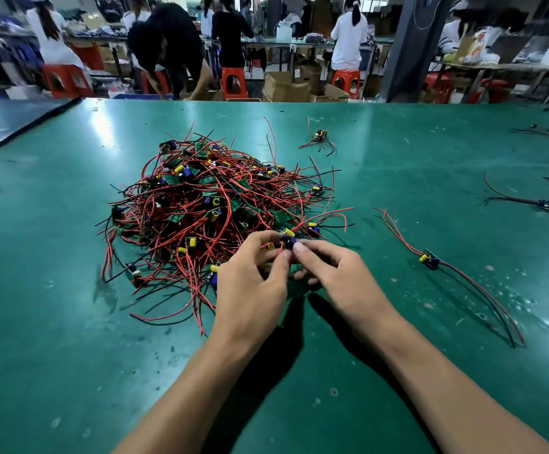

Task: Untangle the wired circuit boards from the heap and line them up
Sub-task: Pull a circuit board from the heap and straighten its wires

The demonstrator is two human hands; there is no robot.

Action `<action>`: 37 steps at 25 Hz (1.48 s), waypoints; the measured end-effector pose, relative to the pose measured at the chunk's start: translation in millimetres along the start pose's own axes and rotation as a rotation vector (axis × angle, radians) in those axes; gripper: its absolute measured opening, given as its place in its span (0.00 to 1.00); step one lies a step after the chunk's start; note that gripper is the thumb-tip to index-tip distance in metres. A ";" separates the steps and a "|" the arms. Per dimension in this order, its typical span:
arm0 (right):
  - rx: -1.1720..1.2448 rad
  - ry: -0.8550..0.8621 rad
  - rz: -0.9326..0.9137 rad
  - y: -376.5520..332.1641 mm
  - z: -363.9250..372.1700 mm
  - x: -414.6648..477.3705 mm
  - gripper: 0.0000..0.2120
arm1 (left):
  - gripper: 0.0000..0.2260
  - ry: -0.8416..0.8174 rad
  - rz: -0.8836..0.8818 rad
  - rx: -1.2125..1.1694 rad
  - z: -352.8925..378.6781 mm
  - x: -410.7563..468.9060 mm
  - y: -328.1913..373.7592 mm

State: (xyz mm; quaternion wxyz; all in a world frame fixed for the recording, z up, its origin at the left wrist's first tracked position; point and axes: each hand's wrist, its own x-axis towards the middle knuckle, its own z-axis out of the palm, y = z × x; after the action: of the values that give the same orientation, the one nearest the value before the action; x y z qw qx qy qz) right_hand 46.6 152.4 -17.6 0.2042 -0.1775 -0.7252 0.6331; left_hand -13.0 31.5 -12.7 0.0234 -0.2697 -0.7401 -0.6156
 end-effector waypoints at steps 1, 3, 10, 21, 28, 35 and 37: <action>0.088 0.000 0.046 -2.7 0.1 0.2 0.08 | 0.10 -0.034 -0.011 -0.021 -0.8 -0.8 -1.9; 0.278 0.000 0.150 -8.5 -1.8 0.2 0.09 | 0.11 -0.115 -0.023 -0.077 -1.7 -3.3 -5.8; 0.682 -0.063 0.231 -16.7 -18.1 5.6 0.13 | 0.08 -0.179 -0.347 -0.456 -5.0 6.8 -5.5; 0.522 -0.279 0.208 -24.3 -25.1 -4.7 0.20 | 0.09 -0.230 -0.416 -0.535 -5.0 7.4 -5.4; 0.331 -0.270 0.176 -23.3 -20.0 -8.3 0.21 | 0.10 -0.336 -0.436 -0.543 -5.4 3.3 -3.8; 0.201 -0.212 0.082 -24.0 -21.3 -8.6 0.14 | 0.05 -0.231 -0.509 -0.640 -4.2 4.1 -0.9; 0.136 -0.133 -0.003 -20.7 -21.0 -7.1 0.10 | 0.06 -0.204 -0.512 -0.688 -4.8 4.8 -1.9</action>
State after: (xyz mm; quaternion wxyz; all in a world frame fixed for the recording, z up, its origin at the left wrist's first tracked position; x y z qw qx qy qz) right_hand 63.6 163.7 4.8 0.1680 -0.1196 -0.6927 0.6911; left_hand -19.3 28.7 -11.5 -0.2942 -0.1290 -0.5334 -0.7825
